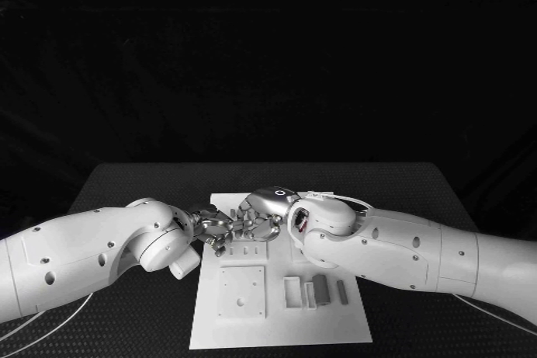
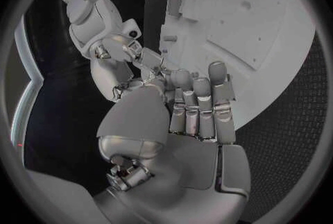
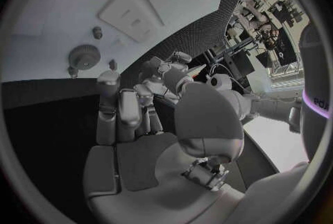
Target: Assemble the parts on the task board
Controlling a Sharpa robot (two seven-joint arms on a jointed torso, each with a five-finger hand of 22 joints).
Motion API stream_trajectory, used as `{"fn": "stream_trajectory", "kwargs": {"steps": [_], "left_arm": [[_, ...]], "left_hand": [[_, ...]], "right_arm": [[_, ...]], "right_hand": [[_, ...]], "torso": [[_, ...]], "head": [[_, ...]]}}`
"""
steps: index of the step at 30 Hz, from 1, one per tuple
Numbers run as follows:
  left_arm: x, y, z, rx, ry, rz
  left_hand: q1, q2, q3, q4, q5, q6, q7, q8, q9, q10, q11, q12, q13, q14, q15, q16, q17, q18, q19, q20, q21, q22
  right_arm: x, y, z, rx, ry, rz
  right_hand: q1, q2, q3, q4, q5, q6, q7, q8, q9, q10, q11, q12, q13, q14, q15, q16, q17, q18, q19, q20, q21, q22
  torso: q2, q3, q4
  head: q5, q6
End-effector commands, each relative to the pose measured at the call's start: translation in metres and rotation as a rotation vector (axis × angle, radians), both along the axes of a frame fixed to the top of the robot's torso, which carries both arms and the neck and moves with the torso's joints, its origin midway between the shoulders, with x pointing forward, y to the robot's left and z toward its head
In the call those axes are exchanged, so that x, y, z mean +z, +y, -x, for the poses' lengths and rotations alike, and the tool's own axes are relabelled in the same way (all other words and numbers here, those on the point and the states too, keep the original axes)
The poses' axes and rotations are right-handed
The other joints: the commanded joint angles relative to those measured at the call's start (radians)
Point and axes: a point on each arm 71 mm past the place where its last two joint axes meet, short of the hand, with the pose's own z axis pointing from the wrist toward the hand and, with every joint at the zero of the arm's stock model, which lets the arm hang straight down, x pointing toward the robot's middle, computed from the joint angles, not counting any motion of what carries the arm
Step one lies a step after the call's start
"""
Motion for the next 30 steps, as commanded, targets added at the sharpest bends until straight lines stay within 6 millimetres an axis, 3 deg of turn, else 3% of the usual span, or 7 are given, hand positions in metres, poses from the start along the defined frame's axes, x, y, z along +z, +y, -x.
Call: {"fn": "stream_trajectory", "kwargs": {"steps": [1, 20, 30], "left_arm": [[-0.0021, -0.0003, 0.0018, -0.016, 0.015, -0.012], [-0.0033, 0.0030, 0.0023, -0.018, 0.029, -0.033], [-0.0032, 0.0034, 0.0029, -0.017, 0.029, -0.033]], "left_hand": [[0.000, -0.009, 0.008, 0.000, 0.002, 0.007, 0.000, -0.005, 0.002, -0.005, 0.000, 0.006, -0.001, -0.008, -0.001, 0.005, -0.001, 0.017, 0.000, 0.000, -0.002, 0.021], [-0.009, -0.016, 0.020, -0.003, 0.009, 0.007, 0.000, -0.008, 0.003, -0.007, 0.000, 0.006, -0.003, -0.010, -0.001, 0.006, -0.004, 0.018, -0.001, 0.000, -0.003, 0.021], [0.006, -0.024, 0.047, -0.018, 0.137, 0.001, 0.005, -0.023, 0.004, -0.016, 0.004, 0.007, -0.007, -0.021, 0.002, 0.009, -0.010, 0.017, -0.014, 0.004, -0.002, 0.022]], "right_arm": [[0.0043, 0.0032, 0.0016, 0.028, -0.024, -0.017], [0.0048, 0.0032, 0.0019, 0.026, -0.031, -0.018], [0.0046, 0.0025, 0.0012, 0.024, -0.035, -0.015]], "right_hand": [[-0.002, 0.003, 0.004, -0.005, 0.005, 0.027, 0.026, 0.003, 0.001, 0.000, 0.004, 0.000, 0.001, 0.000, -0.006, -0.002, 0.001, 0.083, -0.002, -0.006, 0.003, 0.017], [-0.001, 0.003, 0.004, -0.006, 0.005, 0.028, 0.026, 0.003, 0.002, 0.000, 0.003, 0.000, 0.001, -0.001, -0.006, -0.002, 0.001, 0.083, -0.001, -0.006, 0.003, 0.016], [-0.001, 0.003, 0.005, -0.006, 0.005, 0.029, 0.026, 0.003, 0.002, -0.001, 0.003, -0.001, 0.001, -0.001, -0.007, -0.002, 0.001, 0.083, -0.001, -0.006, 0.003, 0.016]], "torso": [[0.000, -0.0002, -0.0005], [0.000, 0.0000, -0.0006], [0.000, -0.0001, -0.0008]], "head": [[0.000, 0.000], [0.004, -0.003], [0.006, -0.005]]}}
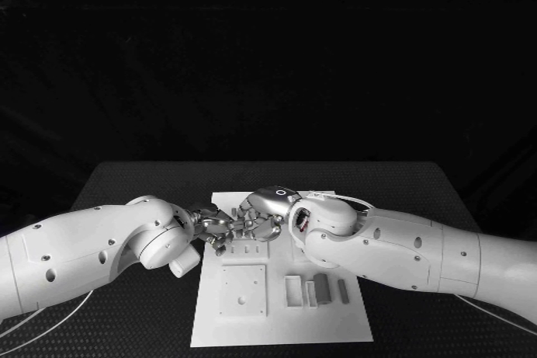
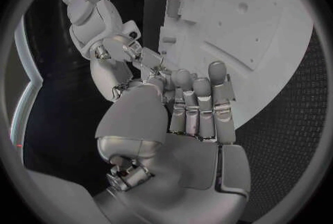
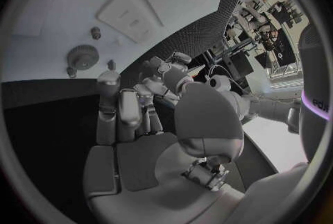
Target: Assemble the parts on the task board
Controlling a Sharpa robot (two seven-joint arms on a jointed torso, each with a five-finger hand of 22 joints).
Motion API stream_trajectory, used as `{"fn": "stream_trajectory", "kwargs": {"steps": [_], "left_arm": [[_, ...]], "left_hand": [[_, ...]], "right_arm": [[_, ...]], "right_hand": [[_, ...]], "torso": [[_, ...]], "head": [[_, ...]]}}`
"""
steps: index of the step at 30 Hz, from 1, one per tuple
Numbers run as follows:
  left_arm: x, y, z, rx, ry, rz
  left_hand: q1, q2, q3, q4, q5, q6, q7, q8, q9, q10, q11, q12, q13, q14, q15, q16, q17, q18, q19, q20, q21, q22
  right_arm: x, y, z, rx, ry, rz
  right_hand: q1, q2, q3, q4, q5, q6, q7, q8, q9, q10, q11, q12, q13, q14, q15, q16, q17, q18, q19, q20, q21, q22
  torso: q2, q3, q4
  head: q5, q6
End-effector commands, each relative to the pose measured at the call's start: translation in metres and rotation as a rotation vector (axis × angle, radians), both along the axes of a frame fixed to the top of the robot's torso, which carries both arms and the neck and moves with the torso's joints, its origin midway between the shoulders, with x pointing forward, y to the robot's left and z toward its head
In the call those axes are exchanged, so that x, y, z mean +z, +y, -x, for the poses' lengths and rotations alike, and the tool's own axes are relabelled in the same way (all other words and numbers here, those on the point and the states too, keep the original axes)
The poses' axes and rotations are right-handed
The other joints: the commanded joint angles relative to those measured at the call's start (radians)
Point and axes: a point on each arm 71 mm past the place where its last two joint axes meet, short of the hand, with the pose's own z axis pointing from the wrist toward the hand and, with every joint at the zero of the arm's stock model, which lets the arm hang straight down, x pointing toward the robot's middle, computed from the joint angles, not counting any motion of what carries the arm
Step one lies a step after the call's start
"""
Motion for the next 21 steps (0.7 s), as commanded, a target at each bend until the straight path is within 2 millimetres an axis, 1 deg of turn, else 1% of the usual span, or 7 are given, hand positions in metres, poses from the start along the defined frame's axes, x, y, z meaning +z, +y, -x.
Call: {"fn": "stream_trajectory", "kwargs": {"steps": [1, 6, 10, 15, 21], "left_arm": [[-0.0038, 0.0019, 0.0024, -0.007, 0.020, -0.023], [-0.0037, 0.0023, 0.0022, -0.005, 0.019, -0.022], [-0.0037, 0.0024, 0.0024, -0.007, 0.021, -0.020], [-0.0038, 0.0022, 0.0027, -0.007, 0.027, -0.012], [-0.0038, 0.0014, 0.0031, -0.006, 0.033, -0.004]], "left_hand": [[0.012, 0.000, 0.010, -0.003, 0.028, 0.000, 0.007, -0.008, 0.003, -0.008, 0.003, 0.003, -0.003, -0.010, 0.000, 0.002, -0.002, 0.017, -0.011, 0.000, -0.003, 0.022], [0.008, -0.006, 0.026, -0.016, 0.075, -0.004, 0.013, -0.033, -0.023, -0.015, 0.008, 0.000, -0.006, -0.017, 0.004, 0.000, -0.009, 0.016, -0.020, 0.004, -0.005, 0.021], [0.001, -0.009, 0.036, -0.026, 0.090, -0.006, 0.017, -0.043, -0.033, -0.021, 0.012, -0.004, -0.009, -0.022, 0.007, -0.004, -0.014, 0.016, -0.026, 0.007, -0.008, 0.021], [-0.021, -0.017, 0.048, -0.035, 0.087, -0.012, 0.023, -0.060, -0.050, -0.029, 0.018, -0.013, -0.015, -0.029, 0.014, -0.011, -0.024, 0.015, -0.034, 0.012, -0.017, 0.018], [-0.057, -0.029, 0.066, -0.043, 0.066, -0.015, 0.029, -0.083, -0.073, -0.035, 0.025, -0.026, -0.024, -0.033, 0.021, -0.023, -0.041, 0.016, -0.039, 0.020, -0.032, 0.015]], "right_arm": [[0.0053, 0.0015, -0.0001, 0.013, -0.031, -0.015], [0.0050, 0.0010, -0.0007, 0.011, -0.030, -0.013], [0.0048, 0.0004, -0.0010, 0.010, -0.029, -0.012], [0.0048, 0.0007, -0.0011, 0.010, -0.030, -0.012], [0.0049, 0.0010, -0.0010, 0.010, -0.030, -0.013]], "right_hand": [[-0.001, 0.003, 0.005, -0.001, 0.005, 0.029, 0.026, 0.006, 0.002, -0.001, 0.003, -0.001, 0.001, 0.000, -0.007, -0.002, 0.001, 0.083, -0.001, -0.006, 0.003, 0.016], [-0.001, 0.003, 0.005, -0.002, 0.005, 0.029, 0.026, 0.006, 0.002, 0.000, 0.003, 0.000, 0.001, 0.000, -0.007, -0.002, 0.001, 0.083, -0.001, -0.006, 0.003, 0.016], [-0.001, 0.003, 0.005, -0.002, 0.005, 0.029, 0.026, 0.006, 0.002, 0.000, 0.003, -0.001, 0.001, 0.000, -0.007, -0.002, 0.001, 0.083, -0.001, -0.006, 0.003, 0.016], [-0.001, 0.003, 0.005, -0.002, 0.005, 0.029, 0.026, 0.006, 0.003, -0.001, 0.003, -0.001, 0.000, -0.001, -0.007, -0.002, 0.000, 0.083, -0.001, -0.006, 0.002, 0.016], [-0.001, 0.003, 0.005, -0.002, 0.005, 0.030, 0.026, 0.006, 0.003, 0.000, 0.003, -0.001, 0.001, 0.000, -0.007, -0.002, 0.000, 0.083, 0.000, -0.006, 0.002, 0.016]], "torso": [[0.000, -0.0002, -0.0004], [0.000, 0.0003, 0.0003], [0.000, 0.0001, 0.0001], [0.000, 0.0001, -0.0002], [0.000, 0.0002, 0.0002]], "head": [[0.000, -0.001], [-0.001, -0.001], [-0.001, -0.001], [-0.001, -0.001], [-0.002, -0.002]]}}
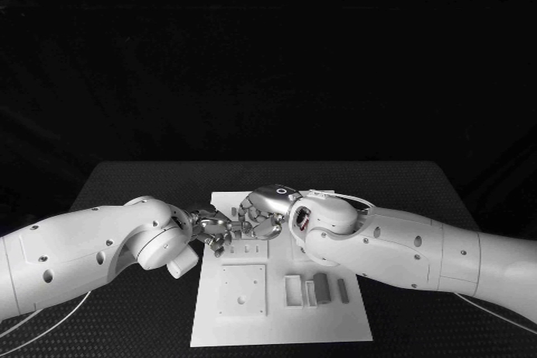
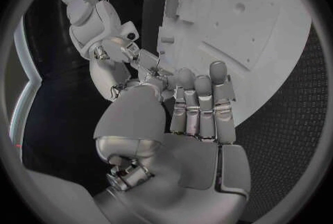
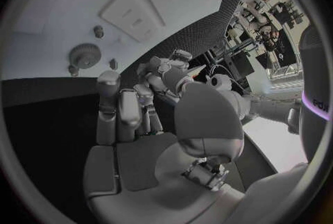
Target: Assemble the parts on the task board
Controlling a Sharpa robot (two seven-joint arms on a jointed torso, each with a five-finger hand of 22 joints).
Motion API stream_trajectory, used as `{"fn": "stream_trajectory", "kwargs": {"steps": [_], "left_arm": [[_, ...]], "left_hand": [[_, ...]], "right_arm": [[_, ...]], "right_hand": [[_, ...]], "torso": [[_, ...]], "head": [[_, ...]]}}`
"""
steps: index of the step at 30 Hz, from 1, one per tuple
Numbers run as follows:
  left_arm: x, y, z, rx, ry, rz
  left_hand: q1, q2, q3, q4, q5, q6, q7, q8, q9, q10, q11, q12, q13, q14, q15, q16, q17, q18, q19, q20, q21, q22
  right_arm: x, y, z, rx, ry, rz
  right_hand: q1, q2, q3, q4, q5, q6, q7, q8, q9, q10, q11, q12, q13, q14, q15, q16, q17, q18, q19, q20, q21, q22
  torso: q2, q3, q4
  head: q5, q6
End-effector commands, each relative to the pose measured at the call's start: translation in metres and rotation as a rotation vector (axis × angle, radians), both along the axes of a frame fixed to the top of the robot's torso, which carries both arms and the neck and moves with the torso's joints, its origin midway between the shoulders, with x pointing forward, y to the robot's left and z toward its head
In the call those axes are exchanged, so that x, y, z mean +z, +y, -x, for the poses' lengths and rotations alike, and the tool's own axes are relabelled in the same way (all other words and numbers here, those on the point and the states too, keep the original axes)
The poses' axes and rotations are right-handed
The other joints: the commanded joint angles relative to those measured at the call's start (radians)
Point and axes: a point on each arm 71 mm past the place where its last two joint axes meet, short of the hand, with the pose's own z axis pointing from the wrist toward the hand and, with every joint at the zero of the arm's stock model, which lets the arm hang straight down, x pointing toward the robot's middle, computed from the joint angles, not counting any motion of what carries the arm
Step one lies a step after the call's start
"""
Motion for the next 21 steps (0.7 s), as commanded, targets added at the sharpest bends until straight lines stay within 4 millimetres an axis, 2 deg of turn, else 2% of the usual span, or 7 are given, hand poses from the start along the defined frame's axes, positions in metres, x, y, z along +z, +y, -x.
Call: {"fn": "stream_trajectory", "kwargs": {"steps": [1, 6, 8, 12, 13, 17, 21], "left_arm": [[-0.0022, -0.0017, 0.0022, -0.011, 0.023, 0.003], [-0.0021, -0.0020, 0.0024, -0.008, 0.027, 0.014], [-0.0020, -0.0025, 0.0025, -0.009, 0.030, 0.021], [-0.0018, -0.0024, 0.0023, -0.003, 0.031, 0.030], [-0.0018, -0.0022, 0.0023, -0.002, 0.032, 0.032], [-0.0020, -0.0024, 0.0026, -0.003, 0.037, 0.038], [-0.0019, -0.0031, 0.0028, -0.005, 0.041, 0.045]], "left_hand": [[-0.017, -0.003, 0.010, -0.003, -0.010, 0.002, 0.008, -0.010, -0.010, -0.006, 0.003, -0.009, -0.004, -0.006, 0.004, -0.006, -0.008, 0.011, -0.006, 0.000, -0.006, 0.014], [-0.052, -0.012, 0.024, -0.008, -0.077, 0.002, 0.013, -0.029, -0.032, -0.009, 0.007, -0.019, -0.010, -0.008, 0.010, -0.012, -0.026, 0.013, -0.006, 0.006, -0.021, 0.013], [-0.069, -0.020, 0.025, 0.001, -0.132, 0.002, 0.014, -0.033, -0.038, -0.010, 0.008, -0.022, -0.012, -0.009, 0.012, -0.013, -0.031, 0.014, -0.005, 0.007, -0.026, 0.012], [-0.115, -0.059, 0.028, 0.058, -0.296, -0.010, 0.021, -0.047, -0.064, -0.019, 0.015, -0.030, -0.016, -0.016, 0.017, -0.017, -0.047, 0.016, -0.002, 0.012, -0.042, 0.009], [-0.130, -0.065, 0.032, 0.059, -0.319, -0.012, 0.023, -0.048, -0.070, -0.021, 0.016, -0.032, -0.017, -0.019, 0.019, -0.019, -0.051, 0.017, -0.003, 0.014, -0.048, 0.008], [-0.154, -0.071, 0.050, 0.058, -0.330, -0.036, 0.034, -0.064, -0.097, -0.033, 0.026, -0.039, -0.022, -0.030, 0.026, -0.023, -0.064, 0.017, -0.011, 0.021, -0.065, 0.007], [-0.138, -0.051, 0.059, 0.053, -0.325, -0.050, 0.043, -0.079, -0.126, -0.044, 0.034, -0.044, -0.024, -0.040, 0.032, -0.025, -0.074, 0.017, -0.019, 0.027, -0.076, 0.010]], "right_arm": [[0.0040, 0.0026, 0.0009, 0.016, -0.023, -0.015], [0.0038, 0.0029, 0.0007, 0.016, -0.022, -0.015], [0.0036, 0.0034, 0.0007, 0.017, -0.021, -0.015], [0.0029, 0.0031, 0.0006, 0.015, -0.020, -0.015], [0.0029, 0.0031, 0.0007, 0.015, -0.020, -0.016], [0.0031, 0.0030, 0.0015, 0.016, -0.022, -0.021], [0.0028, 0.0031, 0.0022, 0.018, -0.020, -0.022]], "right_hand": [[-0.003, 0.005, 0.005, -0.002, 0.003, 0.030, 0.026, 0.002, -0.001, 0.000, 0.003, 0.000, 0.001, -0.001, -0.007, -0.002, 0.001, 0.083, 0.000, -0.007, 0.002, 0.016], [-0.003, 0.006, 0.005, -0.001, 0.003, 0.030, 0.026, 0.002, 0.000, 0.000, 0.003, 0.000, 0.001, 0.000, -0.007, -0.002, 0.001, 0.083, 0.000, -0.007, 0.002, 0.016], [-0.003, 0.006, 0.006, -0.001, 0.003, 0.030, 0.025, 0.002, 0.000, 0.000, 0.003, 0.000, 0.001, 0.000, -0.007, -0.002, 0.001, 0.083, 0.000, -0.007, 0.002, 0.016], [-0.003, 0.006, 0.006, -0.001, 0.003, 0.031, 0.025, 0.002, 0.000, 0.001, 0.003, 0.000, 0.001, -0.001, -0.007, -0.002, 0.000, 0.083, 0.000, -0.006, 0.002, 0.016], [-0.003, 0.007, 0.006, -0.001, 0.003, 0.031, 0.025, 0.002, 0.000, 0.000, 0.003, -0.001, 0.001, -0.001, -0.007, -0.002, 0.000, 0.083, 0.000, -0.006, 0.002, 0.016], [-0.004, 0.007, 0.006, -0.001, 0.003, 0.031, 0.025, 0.002, 0.000, 0.000, 0.003, 0.000, 0.001, -0.001, -0.007, -0.002, 0.000, 0.083, 0.000, -0.006, 0.002, 0.016], [-0.004, 0.007, 0.006, -0.001, 0.003, 0.031, 0.025, 0.002, 0.001, 0.000, 0.003, -0.001, 0.001, -0.001, -0.007, -0.002, 0.000, 0.083, 0.000, -0.006, 0.002, 0.016]], "torso": [[0.000, 0.0001, 0.0003], [0.000, 0.0000, 0.0009], [0.000, 0.0000, 0.0011], [0.000, -0.0002, 0.0009], [0.000, -0.0002, 0.0009], [0.000, 0.0001, 0.0008], [0.000, -0.0001, 0.0011]], "head": [[-0.001, -0.001], [-0.002, -0.001], [-0.002, -0.001], [-0.001, -0.001], [-0.001, -0.001], [0.000, -0.002], [0.000, -0.003]]}}
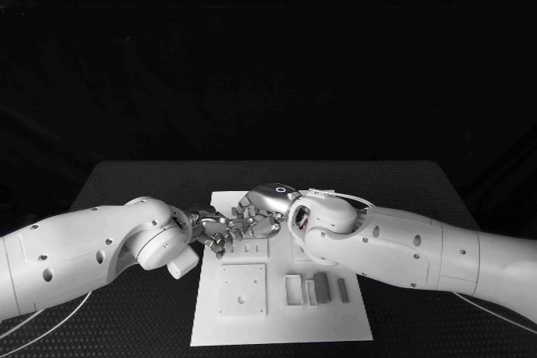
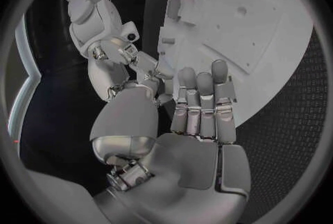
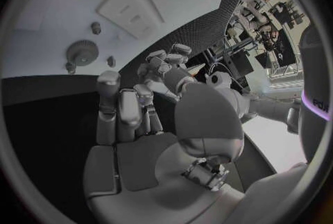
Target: Assemble the parts on the task board
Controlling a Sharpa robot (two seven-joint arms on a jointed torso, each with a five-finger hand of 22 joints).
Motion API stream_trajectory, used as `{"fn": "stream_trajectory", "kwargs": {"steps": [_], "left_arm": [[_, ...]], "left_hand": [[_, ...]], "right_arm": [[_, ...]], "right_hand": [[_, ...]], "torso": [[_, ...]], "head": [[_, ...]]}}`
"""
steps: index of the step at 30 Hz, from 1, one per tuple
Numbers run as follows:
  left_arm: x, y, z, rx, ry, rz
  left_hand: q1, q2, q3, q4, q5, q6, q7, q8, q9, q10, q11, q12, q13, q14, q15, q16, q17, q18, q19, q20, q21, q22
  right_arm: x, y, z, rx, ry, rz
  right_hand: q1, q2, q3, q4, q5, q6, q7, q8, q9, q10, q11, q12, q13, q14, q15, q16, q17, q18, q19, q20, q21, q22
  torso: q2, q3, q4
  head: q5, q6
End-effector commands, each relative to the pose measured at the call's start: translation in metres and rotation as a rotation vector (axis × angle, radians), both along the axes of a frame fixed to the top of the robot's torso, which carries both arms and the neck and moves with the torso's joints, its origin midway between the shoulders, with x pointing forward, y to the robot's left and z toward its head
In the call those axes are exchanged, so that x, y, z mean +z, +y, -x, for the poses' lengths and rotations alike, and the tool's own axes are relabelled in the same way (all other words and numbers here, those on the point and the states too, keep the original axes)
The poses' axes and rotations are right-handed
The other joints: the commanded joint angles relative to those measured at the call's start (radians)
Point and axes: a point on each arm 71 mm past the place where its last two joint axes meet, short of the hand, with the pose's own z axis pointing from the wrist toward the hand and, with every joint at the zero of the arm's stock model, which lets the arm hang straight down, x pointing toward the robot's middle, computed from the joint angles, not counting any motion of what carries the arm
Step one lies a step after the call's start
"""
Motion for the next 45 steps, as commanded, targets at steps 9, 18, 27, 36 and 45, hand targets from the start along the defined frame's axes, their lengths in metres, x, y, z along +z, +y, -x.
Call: {"fn": "stream_trajectory", "kwargs": {"steps": [9, 18, 27, 36, 45], "left_arm": [[0.0007, -0.0041, 0.0017, -0.015, 0.016, 0.045], [0.0012, -0.0041, 0.0012, -0.008, 0.012, 0.057], [0.0015, -0.0052, 0.0013, -0.009, 0.016, 0.074], [0.0017, -0.0049, 0.0013, -0.008, 0.015, 0.079], [0.0021, -0.0046, 0.0009, -0.002, 0.010, 0.086]], "left_hand": [[0.095, 0.109, -0.016, -0.070, 0.090, -0.007, 0.005, -0.002, -0.045, -0.019, 0.005, -0.005, -0.003, -0.023, 0.011, 0.008, -0.020, 0.025, -0.016, 0.015, -0.020, 0.020], [-0.112, 0.123, 0.201, -0.351, 0.088, -0.005, 0.010, 0.032, -0.087, -0.019, 0.003, -0.008, -0.008, -0.023, 0.009, 0.028, -0.053, 0.014, -0.015, 0.031, -0.033, 0.020], [-0.335, 0.171, 0.384, -0.539, 0.077, -0.011, 0.007, 0.058, -0.101, -0.010, 0.007, -0.007, -0.012, -0.021, 0.016, 0.034, -0.072, 0.017, 0.007, 0.020, -0.022, 0.023], [-0.258, 0.205, 0.440, -0.577, 0.069, 0.000, 0.002, 0.072, -0.101, -0.003, 0.003, -0.006, -0.013, -0.017, 0.015, 0.041, -0.076, 0.018, 0.011, 0.019, -0.009, 0.024], [-0.155, 0.198, 0.492, -0.569, -0.063, 0.004, -0.002, 0.084, -0.103, 0.003, 0.001, -0.007, -0.014, -0.013, 0.014, 0.043, -0.082, 0.016, 0.010, 0.019, -0.001, 0.021]], "right_arm": [[0.0001, 0.0022, 0.0019, 0.020, 0.002, -0.002], [0.0001, 0.0028, 0.0023, 0.023, 0.004, -0.003], [-0.0002, 0.0027, 0.0018, 0.022, 0.003, -0.001], [-0.0007, 0.0024, 0.0015, 0.023, 0.006, 0.003], [-0.0021, 0.0022, 0.0006, 0.022, 0.013, 0.007]], "right_hand": [[-0.003, 0.008, 0.006, -0.002, 0.003, 0.031, 0.025, 0.003, 0.001, 0.000, 0.003, -0.001, 0.000, -0.001, -0.007, -0.003, 0.000, 0.083, 0.002, -0.008, 0.001, 0.016], [-0.003, 0.007, 0.006, -0.002, 0.003, 0.031, 0.025, 0.002, 0.002, -0.001, 0.003, -0.001, 0.000, -0.002, -0.007, -0.003, -0.001, 0.083, 0.002, -0.008, 0.001, 0.016], [-0.004, 0.008, 0.006, -0.002, 0.003, 0.031, 0.025, 0.002, 0.002, 0.001, 0.003, 0.000, 0.000, -0.001, -0.007, -0.003, 0.000, 0.083, 0.002, -0.007, 0.001, 0.016], [-0.004, 0.007, 0.006, -0.003, 0.003, 0.031, 0.025, 0.001, 0.002, 0.000, 0.003, -0.001, 0.000, -0.002, -0.007, -0.003, -0.002, 0.083, 0.002, -0.007, 0.001, 0.015], [-0.005, 0.007, 0.006, -0.003, 0.003, 0.031, 0.025, 0.001, 0.003, 0.000, 0.003, -0.001, -0.001, -0.002, -0.007, -0.004, -0.003, 0.083, 0.002, -0.007, 0.000, 0.015]], "torso": [[0.000, -0.0007, -0.0010], [0.000, -0.0007, 0.0000], [0.000, -0.0004, -0.0007], [0.000, -0.0001, -0.0003], [0.000, 0.0000, -0.0007]], "head": [[0.001, -0.002], [0.000, -0.003], [0.000, -0.003], [-0.001, -0.004], [-0.002, -0.004]]}}
